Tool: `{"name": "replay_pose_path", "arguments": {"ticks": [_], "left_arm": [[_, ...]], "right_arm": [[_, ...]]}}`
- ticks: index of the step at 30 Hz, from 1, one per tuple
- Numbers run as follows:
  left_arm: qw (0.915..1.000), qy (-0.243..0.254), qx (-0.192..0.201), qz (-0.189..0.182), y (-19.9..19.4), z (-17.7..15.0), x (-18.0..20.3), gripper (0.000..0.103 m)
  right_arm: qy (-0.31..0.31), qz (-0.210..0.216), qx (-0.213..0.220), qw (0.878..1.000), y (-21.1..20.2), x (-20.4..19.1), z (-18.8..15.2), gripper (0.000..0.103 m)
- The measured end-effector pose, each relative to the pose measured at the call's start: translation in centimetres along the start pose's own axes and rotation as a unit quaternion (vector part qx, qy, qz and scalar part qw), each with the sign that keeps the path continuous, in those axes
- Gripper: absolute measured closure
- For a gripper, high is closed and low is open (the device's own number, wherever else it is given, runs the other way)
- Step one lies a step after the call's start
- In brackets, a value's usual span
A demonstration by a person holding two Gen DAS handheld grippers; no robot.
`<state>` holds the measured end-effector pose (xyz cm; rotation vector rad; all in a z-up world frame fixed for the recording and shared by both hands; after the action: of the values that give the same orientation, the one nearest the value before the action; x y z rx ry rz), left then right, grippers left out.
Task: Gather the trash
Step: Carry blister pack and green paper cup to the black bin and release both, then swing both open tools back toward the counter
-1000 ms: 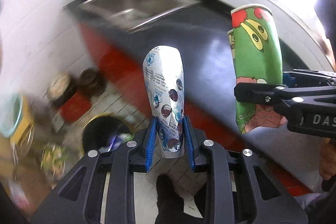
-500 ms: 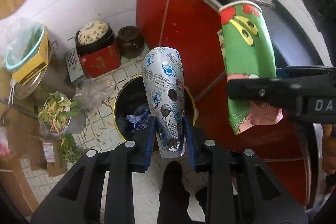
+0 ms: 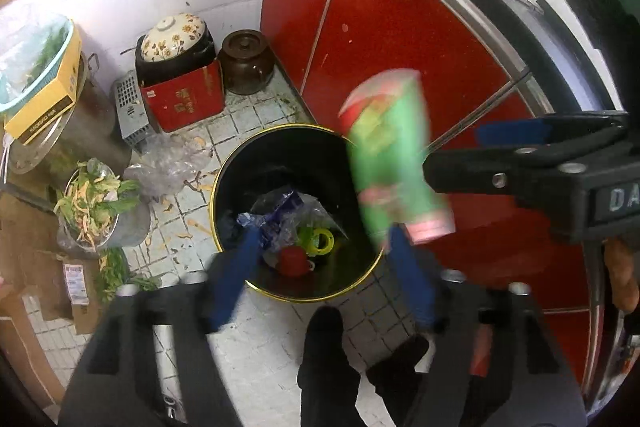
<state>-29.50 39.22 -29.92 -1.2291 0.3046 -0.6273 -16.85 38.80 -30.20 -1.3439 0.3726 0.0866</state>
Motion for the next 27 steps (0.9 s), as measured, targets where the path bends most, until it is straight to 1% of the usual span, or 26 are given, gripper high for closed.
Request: {"name": "replay_pose_path", "arguments": {"ticks": [1, 3, 4, 9, 11, 13, 14, 15, 16, 17, 19, 21, 23, 24, 25, 26, 27], "left_arm": [[1.0, -0.003, -0.001, 0.007, 0.2, -0.1, -0.2, 0.023], [0.9999, -0.01, -0.002, 0.01, 0.2, -0.2, -0.3, 0.021], [0.9998, -0.011, -0.003, 0.016, 0.1, -0.3, -0.3, 0.018], [0.9997, -0.002, -0.004, 0.023, -0.7, -0.7, 0.3, 0.016], [0.9996, 0.006, -0.003, 0.027, -1.4, -0.7, 0.7, 0.013], [0.9992, 0.015, 0.001, 0.036, -2.5, -0.5, 1.4, 0.009], [0.9989, 0.024, 0.005, 0.04, -3.5, -0.3, 2.1, 0.007], [0.9986, 0.031, 0.007, 0.042, -4.1, -0.1, 2.8, 0.007], [0.9983, 0.039, 0.007, 0.042, -4.7, 0.1, 3.3, 0.007], [0.9978, 0.055, 0.006, 0.035, -5.8, 0.5, 4.7, 0.007], [0.9958, 0.088, 0.01, 0.022, -7.6, 1.2, 7.4, 0.007], [0.9921, 0.125, 0.012, 0.0, -9.2, 1.9, 10.9, 0.007], [0.9859, 0.165, 0.005, -0.029, -10.6, 2.4, 15.4, 0.007], [0.9828, 0.181, 0.007, -0.034, -11.1, 2.6, 17.0, 0.007], [0.9787, 0.201, 0.016, -0.038, -11.7, 2.9, 19.1, 0.007], [0.9701, 0.236, 0.023, -0.051, -12.5, 3.0, 22.5, 0.007], [0.9645, 0.256, 0.025, -0.06, -12.9, 3.0, 24.4, 0.007]], "right_arm": [[0.003, 0.0, -0.001, 1.0, 0.2, 0.1, 0.2, 0.019], [0.011, 0.003, -0.003, 1.0, 0.0, 0.5, 0.0, 0.017], [0.011, 0.003, -0.001, 1.0, -0.2, 0.7, -0.2, 0.017], [0.016, 0.0, 0.009, 1.0, -1.6, 1.3, -0.8, 0.014], [0.018, 0.001, 0.015, 1.0, -2.7, 1.5, -1.1, 0.013], [0.021, 0.002, 0.027, 0.999, -4.5, 1.8, -1.7, 0.013], [0.025, 0.001, 0.039, 0.999, -6.0, 2.0, -2.2, 0.011], [0.028, 0.0, 0.048, 0.998, -7.1, 2.2, -2.8, 0.008], [0.032, -0.006, 0.058, 0.998, -8.5, 2.6, -3.4, 0.008], [0.036, -0.018, 0.068, 0.997, -10.1, 3.1, -4.2, 0.008], [0.052, -0.047, 0.098, 0.993, -14.5, 4.6, -6.8, 0.008], [0.079, -0.077, 0.133, 0.985, -19.0, 6.5, -9.9, 0.007], [0.117, -0.121, 0.17, 0.971, -23.8, 9.1, -13.9, 0.007], [0.137, -0.142, 0.182, 0.963, -25.6, 10.2, -15.8, 0.007], [0.16, -0.16, 0.198, 0.954, -27.6, 11.6, -18.2, 0.007], [0.189, -0.179, 0.211, 0.942, -29.6, 13.1, -20.9, 0.007], [0.215, -0.196, 0.22, 0.931, -31.1, 14.2, -23.1, 0.007]]}}
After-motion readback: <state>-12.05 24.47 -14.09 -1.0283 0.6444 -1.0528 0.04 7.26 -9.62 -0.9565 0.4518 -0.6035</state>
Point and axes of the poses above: each gripper's, at about its wrist camera, not at the fingertips, and y roughly the way its jaws point, x to its right, z to its top, the point moved 4 cm from there along y, roughly the way its jaws point, and after that the axes turned 4 degrees about z, right-handed, at the moved point
